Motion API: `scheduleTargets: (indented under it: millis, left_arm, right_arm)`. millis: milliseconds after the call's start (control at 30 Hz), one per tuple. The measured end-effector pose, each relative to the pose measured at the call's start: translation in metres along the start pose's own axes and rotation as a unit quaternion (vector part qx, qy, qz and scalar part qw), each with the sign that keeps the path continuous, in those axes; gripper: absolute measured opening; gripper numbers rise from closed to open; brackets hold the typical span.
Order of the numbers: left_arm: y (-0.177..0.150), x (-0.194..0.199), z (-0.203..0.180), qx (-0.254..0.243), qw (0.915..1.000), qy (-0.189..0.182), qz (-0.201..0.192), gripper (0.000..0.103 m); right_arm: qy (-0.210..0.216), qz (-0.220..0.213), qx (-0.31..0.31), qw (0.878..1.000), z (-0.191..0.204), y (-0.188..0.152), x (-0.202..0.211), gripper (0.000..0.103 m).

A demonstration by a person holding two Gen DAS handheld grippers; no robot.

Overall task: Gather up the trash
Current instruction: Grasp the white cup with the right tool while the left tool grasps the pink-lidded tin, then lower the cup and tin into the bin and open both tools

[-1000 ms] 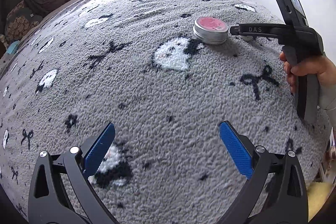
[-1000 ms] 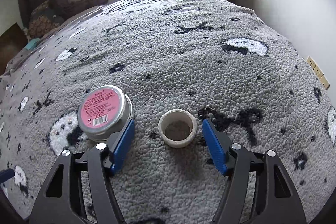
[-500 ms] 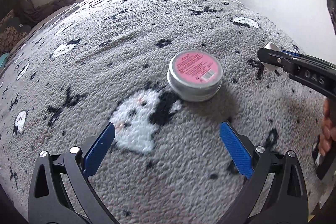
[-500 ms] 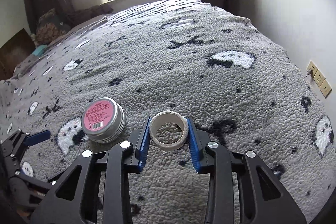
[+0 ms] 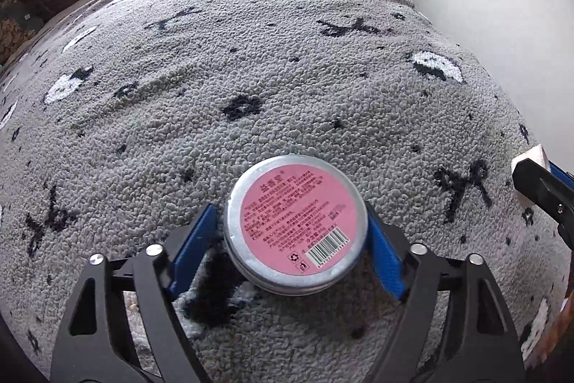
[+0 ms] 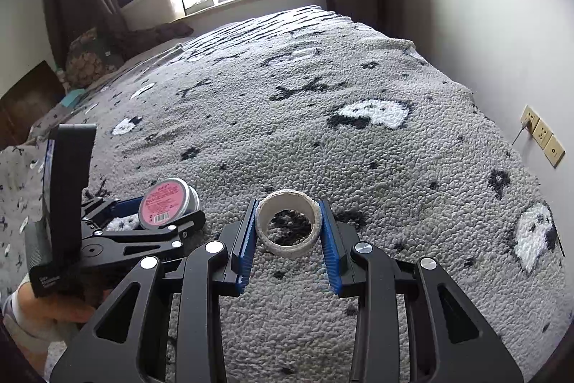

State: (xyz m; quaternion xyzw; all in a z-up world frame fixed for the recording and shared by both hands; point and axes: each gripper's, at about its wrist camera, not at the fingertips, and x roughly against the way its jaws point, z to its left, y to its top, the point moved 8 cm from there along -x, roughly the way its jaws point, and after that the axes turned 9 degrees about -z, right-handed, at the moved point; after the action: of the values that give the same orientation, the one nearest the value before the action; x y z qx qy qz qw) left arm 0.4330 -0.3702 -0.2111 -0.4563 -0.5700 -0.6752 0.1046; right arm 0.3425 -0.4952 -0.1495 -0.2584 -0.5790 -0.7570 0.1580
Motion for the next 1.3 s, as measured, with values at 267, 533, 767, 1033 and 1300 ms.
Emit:
scheduleTargets:
  millis: [267, 533, 767, 1033, 1300]
  left_arm:
    - [-0.005, 0.035, 0.014, -0.007, 0.9999, 0.01, -0.01, 0.066]
    - [-0.021, 0.139, 0.05, -0.021, 0.9975, 0.035, -0.058, 0.066]
    - [-0.06, 0.246, 0.061, -0.029, 0.9946, 0.038, -0.093, 0.066]
    - [-0.135, 0.34, 0.06, -0.034, 0.9902, 0.034, -0.131, 0.067]
    - [-0.243, 0.369, 0.069, -0.032, 0.9897, 0.047, -0.131, 0.067]
  right_arm:
    - [0.008, -0.009, 0.013, 1.0, 0.009, 0.003, 0.019, 0.034]
    - [0.027, -0.033, 0.05, 0.998, 0.048, 0.009, 0.071, 0.034]
    - [0.063, -0.047, 0.102, 0.992, 0.112, -0.004, 0.135, 0.034]
    - [0.131, -0.065, 0.121, 0.982, 0.161, -0.057, 0.216, 0.034]
    - [0.196, -0.055, 0.143, 0.968, 0.198, -0.146, 0.272, 0.034]
